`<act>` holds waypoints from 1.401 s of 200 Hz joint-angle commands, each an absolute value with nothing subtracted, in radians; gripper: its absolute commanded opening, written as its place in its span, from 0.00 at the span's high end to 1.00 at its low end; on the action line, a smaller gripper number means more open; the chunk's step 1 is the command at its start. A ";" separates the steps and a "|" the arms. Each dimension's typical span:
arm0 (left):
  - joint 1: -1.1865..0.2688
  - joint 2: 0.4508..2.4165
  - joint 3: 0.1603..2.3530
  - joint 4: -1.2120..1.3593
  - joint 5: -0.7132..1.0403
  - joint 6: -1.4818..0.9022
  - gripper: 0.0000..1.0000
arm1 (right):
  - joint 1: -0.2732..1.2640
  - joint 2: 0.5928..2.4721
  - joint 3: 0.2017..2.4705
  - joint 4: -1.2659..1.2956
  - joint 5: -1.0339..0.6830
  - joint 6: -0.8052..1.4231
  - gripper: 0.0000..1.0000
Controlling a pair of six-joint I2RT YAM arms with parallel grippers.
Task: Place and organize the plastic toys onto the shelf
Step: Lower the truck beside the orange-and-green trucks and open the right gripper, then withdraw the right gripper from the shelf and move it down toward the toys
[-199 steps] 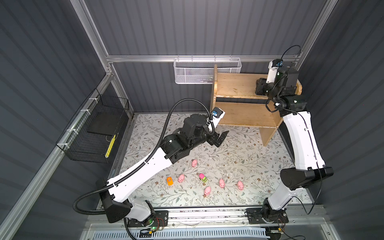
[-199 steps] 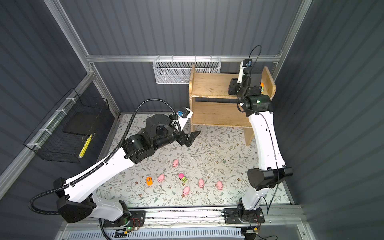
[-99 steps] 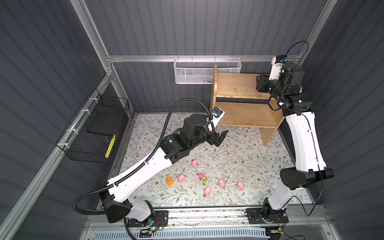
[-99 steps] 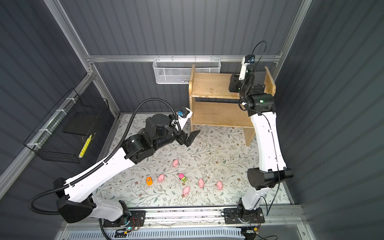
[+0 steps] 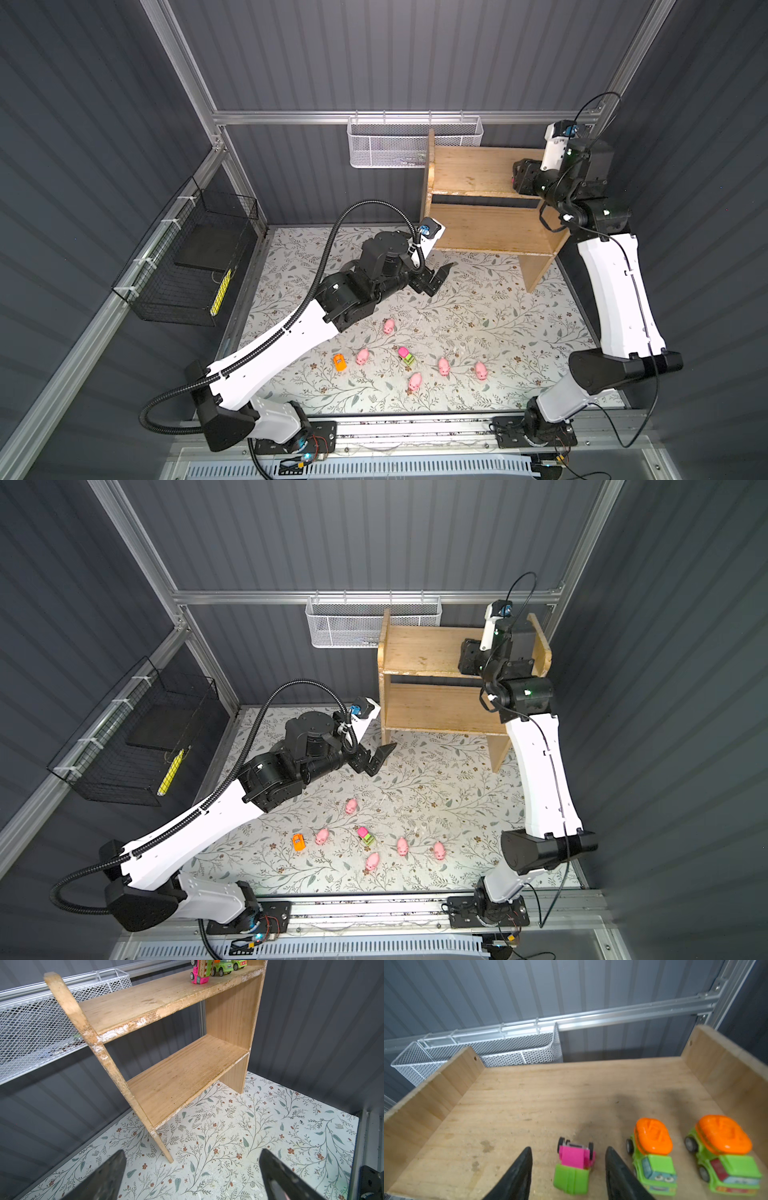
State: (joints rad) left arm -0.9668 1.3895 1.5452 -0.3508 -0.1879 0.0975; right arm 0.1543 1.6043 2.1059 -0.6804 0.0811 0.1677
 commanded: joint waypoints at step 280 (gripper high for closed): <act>-0.902 1.390 1.515 -0.304 -0.172 0.103 0.00 | 0.171 1.785 2.433 -0.832 0.066 0.203 0.72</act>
